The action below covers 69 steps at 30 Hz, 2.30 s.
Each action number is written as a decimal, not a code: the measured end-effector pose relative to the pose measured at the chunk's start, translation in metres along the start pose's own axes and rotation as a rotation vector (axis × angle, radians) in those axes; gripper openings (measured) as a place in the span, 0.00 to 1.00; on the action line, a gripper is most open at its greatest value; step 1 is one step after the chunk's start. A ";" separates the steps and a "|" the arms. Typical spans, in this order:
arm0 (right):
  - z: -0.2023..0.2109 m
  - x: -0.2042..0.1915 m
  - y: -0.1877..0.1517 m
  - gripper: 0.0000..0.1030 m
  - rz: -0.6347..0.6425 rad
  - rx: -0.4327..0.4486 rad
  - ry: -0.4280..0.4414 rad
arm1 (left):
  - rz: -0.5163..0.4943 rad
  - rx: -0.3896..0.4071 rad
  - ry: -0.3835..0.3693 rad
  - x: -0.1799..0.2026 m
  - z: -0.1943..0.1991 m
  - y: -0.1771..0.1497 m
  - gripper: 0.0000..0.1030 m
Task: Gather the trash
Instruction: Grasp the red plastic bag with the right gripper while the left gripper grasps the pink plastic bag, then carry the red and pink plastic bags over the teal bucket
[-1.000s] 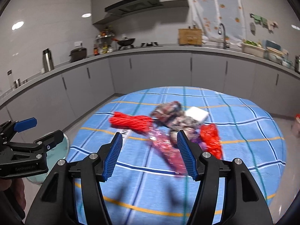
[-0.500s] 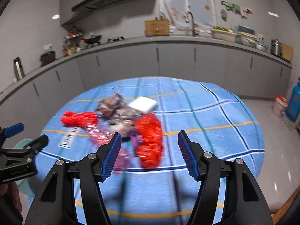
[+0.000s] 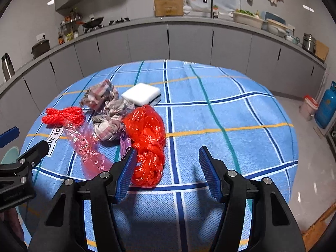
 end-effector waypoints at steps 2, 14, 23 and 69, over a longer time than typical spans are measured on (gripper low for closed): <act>-0.006 -0.004 -0.001 0.51 0.011 -0.023 0.009 | -0.005 -0.003 -0.003 0.002 -0.002 -0.001 0.95; 0.012 0.010 -0.010 0.17 -0.022 -0.003 0.010 | -0.026 -0.007 -0.034 0.026 -0.004 0.000 0.95; 0.035 0.034 -0.015 0.17 -0.036 0.049 -0.034 | -0.002 -0.036 -0.057 0.057 -0.020 0.006 0.95; 0.076 -0.001 -0.010 0.17 -0.004 0.143 0.027 | -0.021 -0.069 -0.173 0.025 0.026 -0.022 0.30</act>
Point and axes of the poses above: each gripper's, at about its wrist camera, not at the fingertips, and z roughly against the way its jaws point, x to its right, y to its top, the point moved 9 cm from there along -z, roughly the way its jaws point, and after that the axes turned 5 degrees about z, right-handed, at the moved point
